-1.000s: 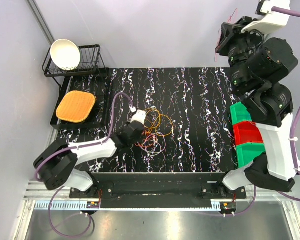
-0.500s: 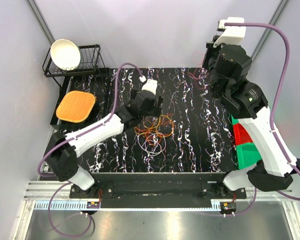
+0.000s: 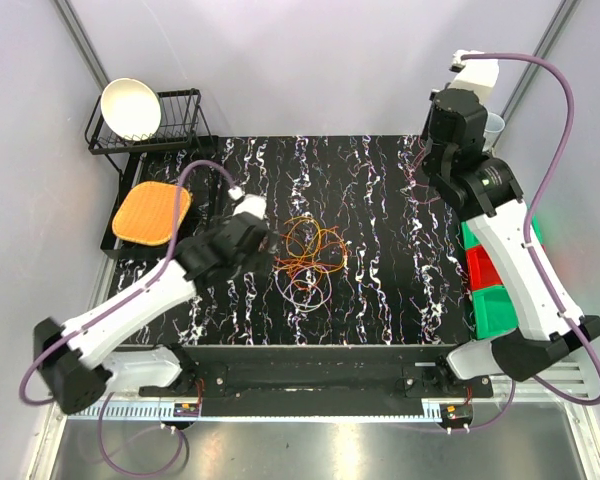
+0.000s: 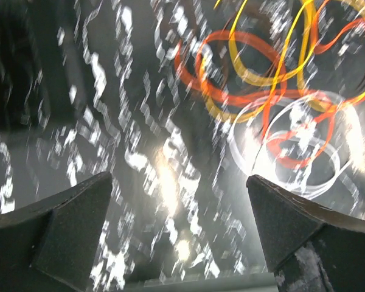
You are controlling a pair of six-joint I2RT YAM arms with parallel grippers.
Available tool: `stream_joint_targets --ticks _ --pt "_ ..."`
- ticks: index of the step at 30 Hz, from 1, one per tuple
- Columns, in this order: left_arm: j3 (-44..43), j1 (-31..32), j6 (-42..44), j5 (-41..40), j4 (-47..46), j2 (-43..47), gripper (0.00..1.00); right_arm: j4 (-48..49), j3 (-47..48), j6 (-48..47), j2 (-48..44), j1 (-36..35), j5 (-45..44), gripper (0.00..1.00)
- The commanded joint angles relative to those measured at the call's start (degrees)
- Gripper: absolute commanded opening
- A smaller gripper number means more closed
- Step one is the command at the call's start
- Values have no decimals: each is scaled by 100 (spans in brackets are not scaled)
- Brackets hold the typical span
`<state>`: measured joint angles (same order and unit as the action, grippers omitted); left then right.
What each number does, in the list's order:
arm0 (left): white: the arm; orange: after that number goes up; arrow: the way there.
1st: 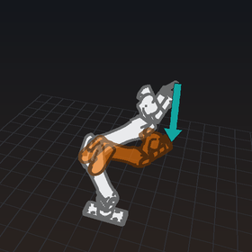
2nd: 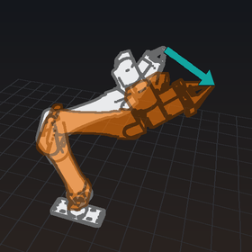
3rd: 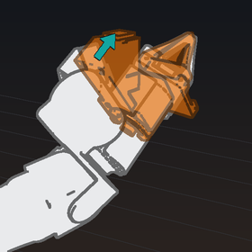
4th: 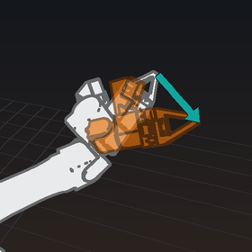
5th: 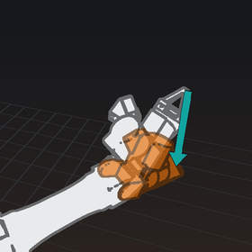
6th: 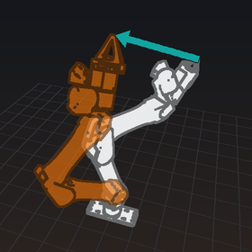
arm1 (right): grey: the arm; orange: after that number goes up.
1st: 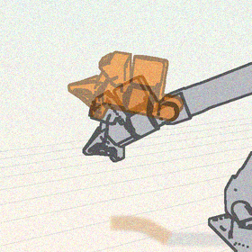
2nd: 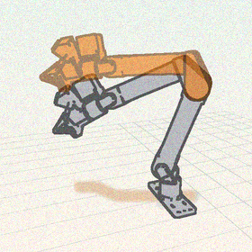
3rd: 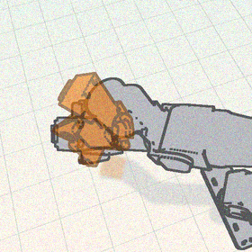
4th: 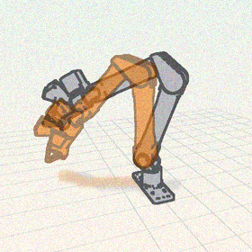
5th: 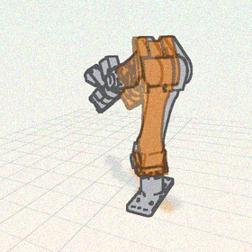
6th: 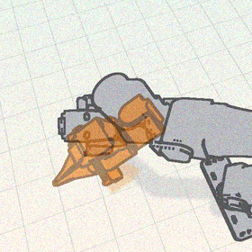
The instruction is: Untangle the cables
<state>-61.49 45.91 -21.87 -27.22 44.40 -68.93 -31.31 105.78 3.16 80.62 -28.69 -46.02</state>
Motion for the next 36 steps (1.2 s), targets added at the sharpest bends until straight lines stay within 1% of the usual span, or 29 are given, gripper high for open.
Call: stream_joint_targets --ticks 1,2,4,5,7,8,10,11,15,21,26,32,36 --pt "487 -30 -388 225 622 870 99 72 -399 747 -195 581 -276 0" --pt "602 -30 -371 261 631 1246 99 72 -470 887 -213 688 -311 0" --pt "961 -21 -484 227 570 1661 99 90 -672 958 -266 1030 -329 0" --pt "1060 -21 -563 157 526 2116 99 81 -725 1054 -292 1145 -276 0" --pt "1392 -12 -512 243 220 2584 99 90 -909 1160 -397 1426 -118 0" --pt "1490 -12 -451 270 131 2977 99 81 -971 1274 -450 1488 -109 0" --pt "1605 -21 -415 201 42 3244 99 125 -1146 1319 -538 1568 -363 0" --pt "1614 -12 -415 200 42 3402 99 134 -1199 1293 -556 1594 -694 0" --pt "1676 -3 -406 270 16 3623 99 143 -1454 1301 -635 1647 -1382 0" --pt "1658 -3 -353 367 -2 3544 99 151 -1954 1608 -1004 1743 -2244 0" --pt "1667 14 -327 402 -28 3561 99 459 -2631 1670 -1391 1963 -2341 0" --pt "1693 14 -265 455 -90 3623 99 459 -3071 1881 -1751 2165 -2666 0" --pt "1685 14 -265 437 -81 3579 99 477 -3309 2004 -1988 2359 -2719 0"
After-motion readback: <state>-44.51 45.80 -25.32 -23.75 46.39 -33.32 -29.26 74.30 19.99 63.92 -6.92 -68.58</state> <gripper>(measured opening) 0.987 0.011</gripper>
